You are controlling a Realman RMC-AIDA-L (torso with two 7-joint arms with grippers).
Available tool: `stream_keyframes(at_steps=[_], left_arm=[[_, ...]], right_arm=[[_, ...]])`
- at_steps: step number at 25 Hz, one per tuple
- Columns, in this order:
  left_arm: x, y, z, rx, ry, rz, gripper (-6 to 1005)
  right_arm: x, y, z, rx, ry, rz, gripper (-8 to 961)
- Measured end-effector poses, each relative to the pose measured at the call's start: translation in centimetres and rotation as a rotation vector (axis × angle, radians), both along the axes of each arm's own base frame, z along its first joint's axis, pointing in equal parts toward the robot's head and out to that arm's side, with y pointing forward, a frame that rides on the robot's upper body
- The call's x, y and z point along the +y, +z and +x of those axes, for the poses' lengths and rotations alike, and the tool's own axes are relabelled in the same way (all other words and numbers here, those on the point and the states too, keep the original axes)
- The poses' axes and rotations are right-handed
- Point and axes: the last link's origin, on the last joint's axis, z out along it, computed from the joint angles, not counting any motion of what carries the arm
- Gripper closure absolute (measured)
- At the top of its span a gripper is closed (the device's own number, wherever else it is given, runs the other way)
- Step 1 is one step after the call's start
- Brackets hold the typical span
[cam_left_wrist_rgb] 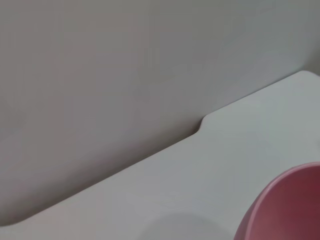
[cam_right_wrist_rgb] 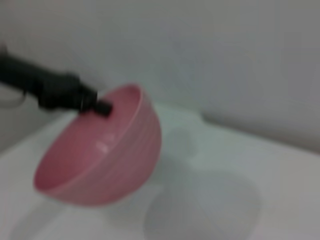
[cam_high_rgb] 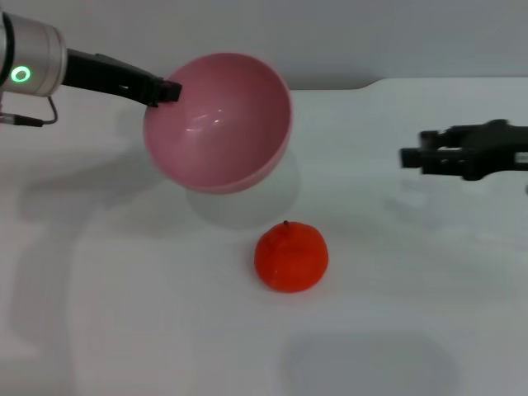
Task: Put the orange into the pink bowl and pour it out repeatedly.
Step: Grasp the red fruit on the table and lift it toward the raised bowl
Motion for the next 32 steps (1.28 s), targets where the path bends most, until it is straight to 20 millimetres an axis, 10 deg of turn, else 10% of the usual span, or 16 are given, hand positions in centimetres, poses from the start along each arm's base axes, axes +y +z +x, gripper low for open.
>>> stream_keyframes(at_steps=[14, 32], left_arm=[[-0.6, 0.8, -1.6, 0.018, 0.053, -0.017, 954], [-0.9, -0.1, -1.6, 0.007, 0.050, -0.032, 954]], right_arm=[[2.4, -8.1, -7.5, -0.245, 0.169, -0.331, 473], [2.4, -12.5, -6.7, -0.367, 0.180, -0.357, 502]])
